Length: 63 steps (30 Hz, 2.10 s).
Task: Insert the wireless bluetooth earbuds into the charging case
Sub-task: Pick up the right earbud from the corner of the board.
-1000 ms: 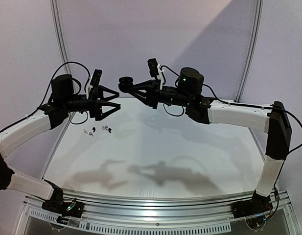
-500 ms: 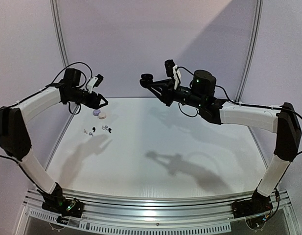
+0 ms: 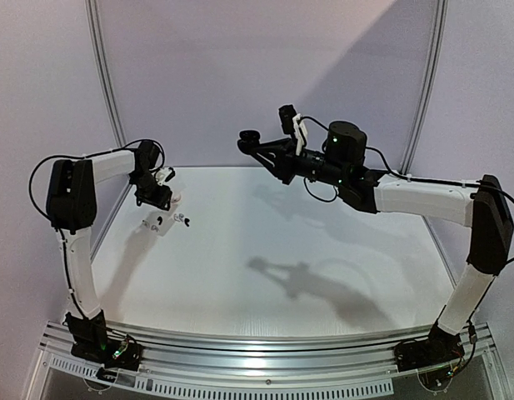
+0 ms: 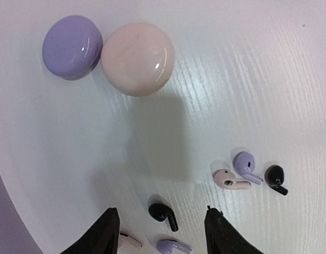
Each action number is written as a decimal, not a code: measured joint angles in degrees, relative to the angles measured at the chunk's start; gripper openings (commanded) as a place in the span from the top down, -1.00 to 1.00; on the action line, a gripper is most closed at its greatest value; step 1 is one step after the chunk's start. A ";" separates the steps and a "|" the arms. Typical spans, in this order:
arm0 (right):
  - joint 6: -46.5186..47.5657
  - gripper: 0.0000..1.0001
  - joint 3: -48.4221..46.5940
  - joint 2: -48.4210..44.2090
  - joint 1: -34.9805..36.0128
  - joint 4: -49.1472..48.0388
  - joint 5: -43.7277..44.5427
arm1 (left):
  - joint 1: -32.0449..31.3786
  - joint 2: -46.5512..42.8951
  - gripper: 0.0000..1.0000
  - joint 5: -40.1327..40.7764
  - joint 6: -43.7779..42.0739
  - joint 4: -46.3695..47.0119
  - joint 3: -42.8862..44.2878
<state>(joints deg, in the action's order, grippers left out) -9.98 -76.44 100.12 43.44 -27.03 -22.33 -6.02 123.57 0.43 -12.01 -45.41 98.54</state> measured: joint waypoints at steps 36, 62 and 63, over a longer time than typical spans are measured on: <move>-1.55 1.00 -1.84 0.15 0.04 3.06 0.79 | 1.70 6.21 0.31 -3.17 7.10 -3.93 1.95; -1.79 1.00 -1.81 0.17 0.04 3.04 0.70 | 3.04 5.35 0.36 -1.95 7.69 -4.04 0.61; -1.79 1.00 -1.81 0.17 0.04 3.04 0.68 | 3.10 5.35 0.36 -2.19 7.67 -4.02 0.61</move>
<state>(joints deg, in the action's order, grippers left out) -11.77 -78.26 100.29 43.48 -23.99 -21.65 -2.92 128.92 -1.76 -4.34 -49.43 99.15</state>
